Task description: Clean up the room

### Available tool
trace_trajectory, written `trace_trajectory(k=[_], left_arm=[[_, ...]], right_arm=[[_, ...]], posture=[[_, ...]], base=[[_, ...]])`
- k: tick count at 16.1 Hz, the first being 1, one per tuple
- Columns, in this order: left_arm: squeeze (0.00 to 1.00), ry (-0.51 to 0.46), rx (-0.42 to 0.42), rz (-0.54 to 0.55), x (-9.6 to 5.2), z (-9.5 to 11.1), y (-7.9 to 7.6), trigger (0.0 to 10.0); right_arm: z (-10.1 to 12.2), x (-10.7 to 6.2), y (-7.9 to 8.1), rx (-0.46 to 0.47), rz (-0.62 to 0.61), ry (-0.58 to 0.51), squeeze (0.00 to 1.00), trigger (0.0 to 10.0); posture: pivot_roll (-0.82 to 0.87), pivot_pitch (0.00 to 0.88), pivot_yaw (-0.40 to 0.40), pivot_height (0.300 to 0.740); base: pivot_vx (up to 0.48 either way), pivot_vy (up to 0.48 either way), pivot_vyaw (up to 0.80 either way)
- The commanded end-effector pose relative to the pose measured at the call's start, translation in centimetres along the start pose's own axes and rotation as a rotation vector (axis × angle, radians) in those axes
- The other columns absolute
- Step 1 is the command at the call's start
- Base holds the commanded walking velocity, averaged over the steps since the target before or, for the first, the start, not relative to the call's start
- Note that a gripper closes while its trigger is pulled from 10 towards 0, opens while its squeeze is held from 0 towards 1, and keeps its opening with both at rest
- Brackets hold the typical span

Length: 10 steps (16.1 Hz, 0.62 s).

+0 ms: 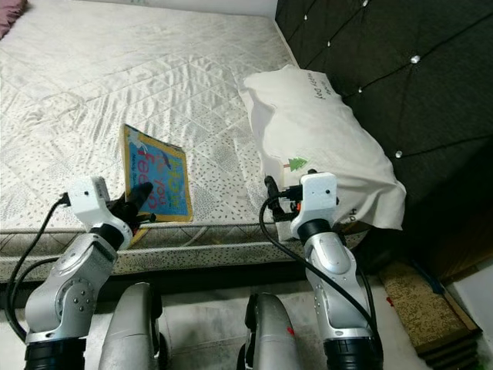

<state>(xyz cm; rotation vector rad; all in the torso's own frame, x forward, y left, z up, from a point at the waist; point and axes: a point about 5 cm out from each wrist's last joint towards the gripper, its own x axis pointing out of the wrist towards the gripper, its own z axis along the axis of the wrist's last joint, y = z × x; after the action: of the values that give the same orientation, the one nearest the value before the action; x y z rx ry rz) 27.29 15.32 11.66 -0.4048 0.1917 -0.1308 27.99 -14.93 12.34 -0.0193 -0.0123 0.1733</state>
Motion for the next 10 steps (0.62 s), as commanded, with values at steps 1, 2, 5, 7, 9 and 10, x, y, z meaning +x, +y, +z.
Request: trace_trajectory(k=[1, 2, 5, 7, 9, 10], left_arm=[[0.00, -0.047, 0.007, -0.044, 0.23, 1.01, -0.85, 10.0], [0.00, -0.045, 0.005, -0.048, 0.26, 0.95, -0.92, 10.0], [0.00, -0.040, 0.005, -0.054, 0.23, 0.77, -1.07, 10.0], [0.00, -0.036, 0.004, -0.054, 0.18, 0.67, -1.04, 10.0], [0.00, -0.036, 0.000, -0.053, 0.19, 0.68, -1.07, 10.0], [0.00, -0.047, -0.009, -0.046, 0.25, 0.78, -1.11, 10.0]], right_arm=[[0.46, 0.18, -0.17, -0.010, 0.000, -0.014, 0.00, 10.0], [0.46, 0.19, -0.15, -0.010, 0.001, -0.015, 0.00, 10.0], [0.48, 0.20, -0.16, -0.012, 0.002, -0.016, 0.00, 10.0], [0.50, 0.21, -0.14, -0.015, 0.005, -0.018, 0.00, 10.0], [0.50, 0.22, -0.13, -0.015, 0.006, -0.018, 0.00, 10.0], [0.51, 0.23, -0.12, -0.015, 0.007, -0.019, 0.00, 10.0]], posture=[[-0.04, 0.086, -0.112, 0.618], [-0.04, 0.084, -0.112, 0.618], [-0.04, 0.083, -0.111, 0.618], [-0.04, 0.081, -0.112, 0.618], [-0.04, 0.079, -0.111, 0.618], [-0.04, 0.079, -0.111, 0.618]], base=[[0.307, 0.000, 0.00], [0.307, 0.000, 0.00], [0.308, 0.000, 0.00], [0.311, 0.000, 0.00], [0.294, 0.000, 0.00], [0.000, 0.000, 0.00]])
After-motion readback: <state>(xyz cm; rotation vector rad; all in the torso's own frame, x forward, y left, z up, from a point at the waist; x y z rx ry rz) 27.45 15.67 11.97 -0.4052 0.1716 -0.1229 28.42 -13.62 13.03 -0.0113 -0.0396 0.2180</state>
